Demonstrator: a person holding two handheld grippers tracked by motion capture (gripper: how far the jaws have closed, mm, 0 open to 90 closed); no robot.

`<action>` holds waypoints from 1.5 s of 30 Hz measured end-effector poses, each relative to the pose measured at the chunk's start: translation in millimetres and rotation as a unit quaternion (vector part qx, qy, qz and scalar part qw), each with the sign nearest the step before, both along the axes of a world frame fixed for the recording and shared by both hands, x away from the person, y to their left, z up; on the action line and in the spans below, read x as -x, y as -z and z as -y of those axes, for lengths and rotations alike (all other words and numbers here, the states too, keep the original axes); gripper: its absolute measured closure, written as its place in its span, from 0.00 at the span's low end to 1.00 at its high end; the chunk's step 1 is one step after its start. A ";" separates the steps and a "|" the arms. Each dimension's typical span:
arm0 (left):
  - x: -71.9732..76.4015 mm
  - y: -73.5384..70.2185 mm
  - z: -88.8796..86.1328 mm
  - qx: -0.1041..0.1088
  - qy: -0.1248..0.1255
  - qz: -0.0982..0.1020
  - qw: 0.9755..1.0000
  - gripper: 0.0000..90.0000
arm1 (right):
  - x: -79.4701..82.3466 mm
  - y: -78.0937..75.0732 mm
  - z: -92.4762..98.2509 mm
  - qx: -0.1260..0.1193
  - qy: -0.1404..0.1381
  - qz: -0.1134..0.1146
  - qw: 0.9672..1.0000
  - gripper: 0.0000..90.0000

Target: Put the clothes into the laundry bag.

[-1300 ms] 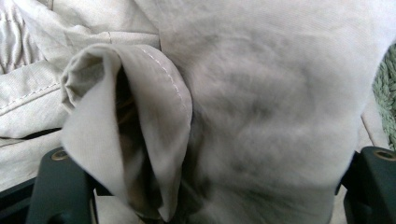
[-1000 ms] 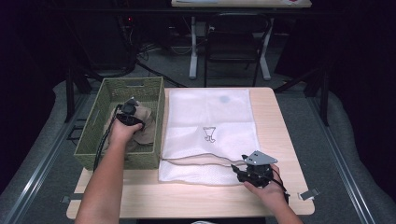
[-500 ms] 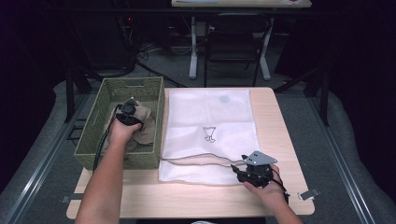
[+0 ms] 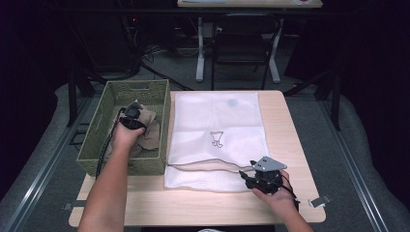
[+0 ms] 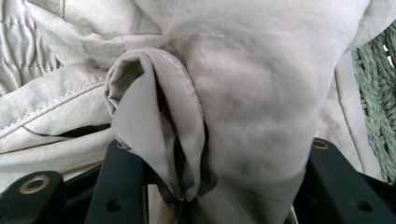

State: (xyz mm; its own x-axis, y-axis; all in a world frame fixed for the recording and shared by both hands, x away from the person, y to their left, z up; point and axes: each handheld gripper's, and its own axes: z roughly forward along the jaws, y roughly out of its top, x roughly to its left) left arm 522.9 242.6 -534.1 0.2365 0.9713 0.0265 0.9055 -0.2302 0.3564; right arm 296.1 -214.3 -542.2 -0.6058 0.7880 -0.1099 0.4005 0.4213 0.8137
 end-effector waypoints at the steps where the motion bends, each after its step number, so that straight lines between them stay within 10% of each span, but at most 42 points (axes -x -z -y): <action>1: 0.1 -0.2 -0.2 0.001 -0.001 0.000 1.000 0.62 | 0.0 0.1 -0.1 0.000 0.000 0.000 1.000 0.48; 45: 19.3 -52.8 -25.9 0.066 -0.034 0.027 0.997 0.74 | 3.1 -3.0 -5.5 0.001 -0.031 0.007 0.999 0.48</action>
State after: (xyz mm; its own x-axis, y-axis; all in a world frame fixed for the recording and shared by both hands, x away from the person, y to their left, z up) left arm 503.5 268.5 -481.3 0.1716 0.9810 -0.0909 0.8962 -0.1171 0.4280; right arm 293.0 -208.8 -539.2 -0.6525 0.7482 -0.1201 0.3619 0.4470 0.8181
